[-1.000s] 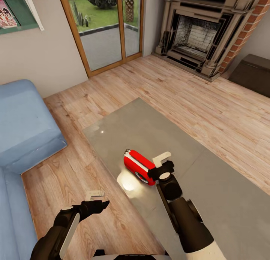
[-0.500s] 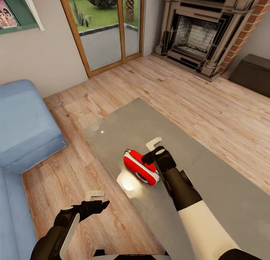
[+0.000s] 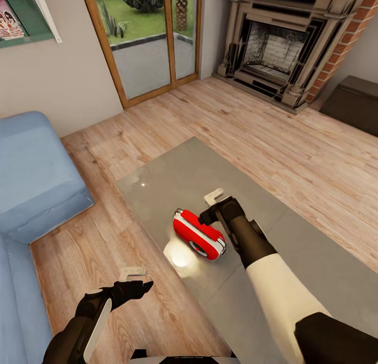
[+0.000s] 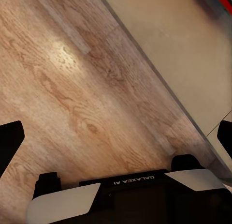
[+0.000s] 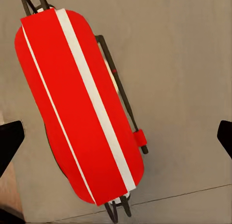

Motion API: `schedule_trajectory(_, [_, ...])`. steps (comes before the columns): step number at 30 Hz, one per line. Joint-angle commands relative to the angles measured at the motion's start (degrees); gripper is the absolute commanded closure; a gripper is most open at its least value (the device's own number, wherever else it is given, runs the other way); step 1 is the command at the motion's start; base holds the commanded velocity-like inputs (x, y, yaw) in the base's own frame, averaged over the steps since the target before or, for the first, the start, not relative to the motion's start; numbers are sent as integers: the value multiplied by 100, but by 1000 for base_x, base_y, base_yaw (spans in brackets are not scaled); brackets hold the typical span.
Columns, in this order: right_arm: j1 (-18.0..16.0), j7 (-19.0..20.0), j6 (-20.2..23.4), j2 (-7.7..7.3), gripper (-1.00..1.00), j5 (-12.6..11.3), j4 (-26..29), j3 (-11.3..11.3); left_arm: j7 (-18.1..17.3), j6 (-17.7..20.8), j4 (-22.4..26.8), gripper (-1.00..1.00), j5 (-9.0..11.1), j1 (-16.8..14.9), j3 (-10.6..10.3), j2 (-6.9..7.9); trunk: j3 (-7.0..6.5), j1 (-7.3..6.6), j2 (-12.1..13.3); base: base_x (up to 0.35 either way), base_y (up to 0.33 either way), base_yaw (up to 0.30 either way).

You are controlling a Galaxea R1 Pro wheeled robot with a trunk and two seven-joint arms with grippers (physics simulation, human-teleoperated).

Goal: Turn on the radio receiver that's on the table in the living room.

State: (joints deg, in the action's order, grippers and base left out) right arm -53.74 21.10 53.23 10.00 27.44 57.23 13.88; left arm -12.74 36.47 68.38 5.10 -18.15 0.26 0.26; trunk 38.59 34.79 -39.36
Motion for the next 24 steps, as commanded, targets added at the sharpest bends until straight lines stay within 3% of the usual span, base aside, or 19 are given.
schedule_trajectory(1, [-14, 13, -1, 0, -100, 1, -30, -4, 0, 0, 0, -100, 0, 1, 0, 0, 0, 0, 0, 0, 0, 0])
schedule_trajectory(7, [-171, 60, -32, 0, -100, -1, -187, -16, 0, 0, 1, -100, 0, 3, 0, -2, 0, 0, 0, 0, 0, 0])
schedule_trajectory(17, [-603, 67, -145, 0, -100, -16, -901, -29, 0, 0, 0, -100, 7, 3, 0, -8, 0, 0, 0, 0, 0, 0])
schedule_trajectory(18, [-757, 64, -281, 0, -100, -18, -1247, -33, 0, 0, 0, -100, 8, -2, 0, -9, 0, 0, 0, 0, 0, 0])
schedule_trajectory(24, [-968, 61, -511, 0, -100, -110, -1762, -97, 3, 0, 0, -100, 9, 2, 0, -9, 0, 0, 0, 0, 0, 0])
